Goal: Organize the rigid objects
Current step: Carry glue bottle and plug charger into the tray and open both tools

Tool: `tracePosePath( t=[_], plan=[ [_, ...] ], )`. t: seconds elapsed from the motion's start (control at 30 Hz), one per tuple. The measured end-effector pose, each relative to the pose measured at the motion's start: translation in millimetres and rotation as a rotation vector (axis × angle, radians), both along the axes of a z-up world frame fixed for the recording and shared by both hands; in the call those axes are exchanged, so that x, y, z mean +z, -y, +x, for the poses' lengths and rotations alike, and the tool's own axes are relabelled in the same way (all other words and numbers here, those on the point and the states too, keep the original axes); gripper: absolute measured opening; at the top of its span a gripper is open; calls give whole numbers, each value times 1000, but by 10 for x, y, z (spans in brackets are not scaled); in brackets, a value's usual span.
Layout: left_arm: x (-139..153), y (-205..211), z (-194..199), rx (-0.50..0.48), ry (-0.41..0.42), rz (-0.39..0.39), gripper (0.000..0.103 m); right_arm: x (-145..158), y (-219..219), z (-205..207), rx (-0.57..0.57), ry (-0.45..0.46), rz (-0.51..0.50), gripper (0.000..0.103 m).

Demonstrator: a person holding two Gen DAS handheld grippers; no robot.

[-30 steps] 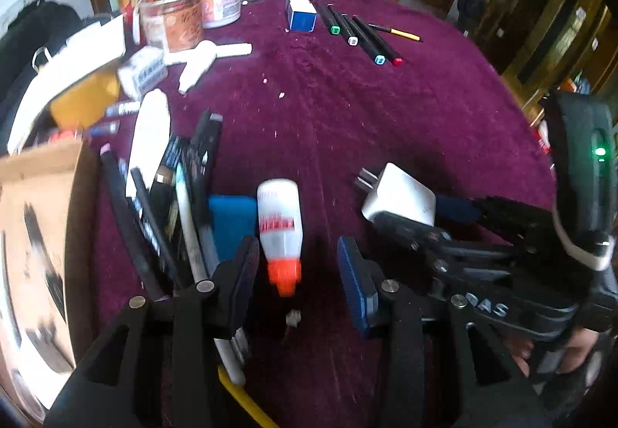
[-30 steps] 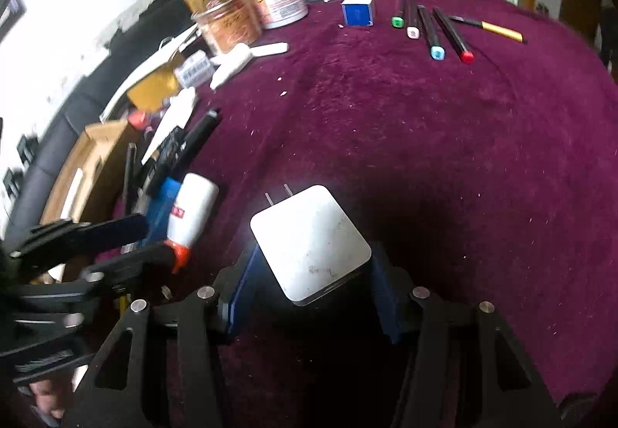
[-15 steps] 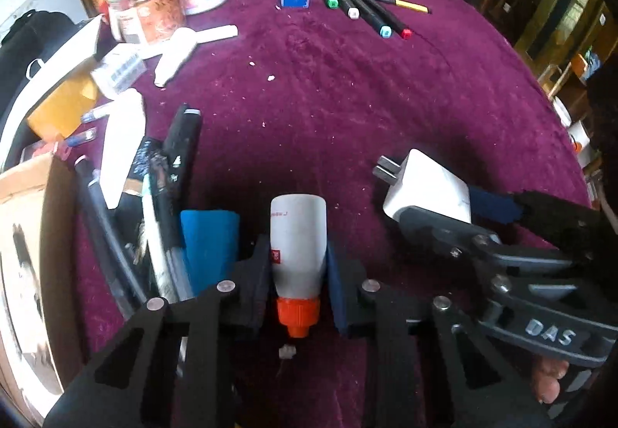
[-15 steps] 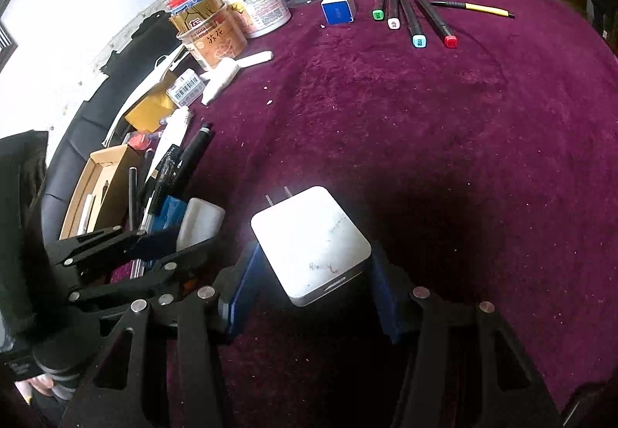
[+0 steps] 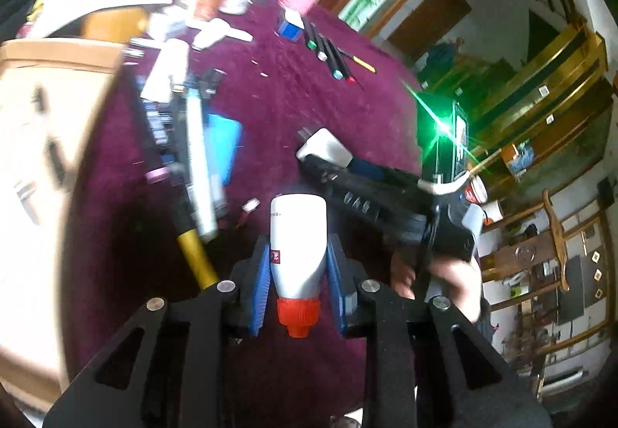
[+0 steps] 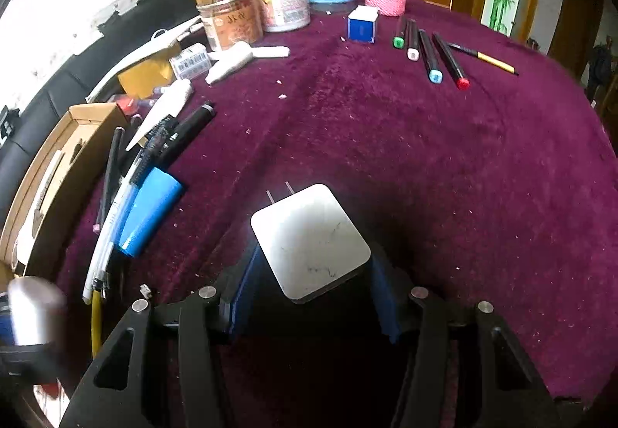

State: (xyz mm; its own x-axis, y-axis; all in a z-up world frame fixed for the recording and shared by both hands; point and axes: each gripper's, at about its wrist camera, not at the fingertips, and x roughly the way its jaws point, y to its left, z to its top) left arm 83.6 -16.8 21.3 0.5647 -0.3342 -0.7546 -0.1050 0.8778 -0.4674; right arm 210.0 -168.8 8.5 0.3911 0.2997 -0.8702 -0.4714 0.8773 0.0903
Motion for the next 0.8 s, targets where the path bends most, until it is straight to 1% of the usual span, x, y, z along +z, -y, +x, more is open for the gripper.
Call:
tracePosePath(
  t=[0.1,0.17,0.23,0.3,0.37,0.43,0.47,0.57,0.67,0.73,0.8],
  plan=[
    [90,-238,-279,47,11,3,24,120,-5,-61,-3,42,59,48],
    [138,-429,-414,81,24,1,24,201,-43,-124,-20,67,67,48],
    [166,-655,-522,120,36,-22,24,293,-117,-213,-18,66,105,48],
    [194,-910,-615,167,50,-32,24,428,-306,-371,21,51,174,48],
    [215,-1171,-703,223,58,-38,24,542,-528,-520,73,53,222,48],
    [242,-1431,-792,267,61,-50,24,641,-779,-634,131,32,269,48],
    [250,-1537,-835,291,62,-45,24,683,-980,-686,177,7,302,48],
    [251,-1828,-908,357,51,3,24,706,-1433,-781,260,-30,316,48],
    [189,-2039,-854,419,-9,112,24,668,-1899,-838,327,-41,291,48],
    [119,-2171,-781,423,-52,128,24,608,-2184,-862,358,-51,279,48],
    [45,-2251,-710,416,-85,150,24,548,-2375,-858,380,-61,275,48]
  ],
)
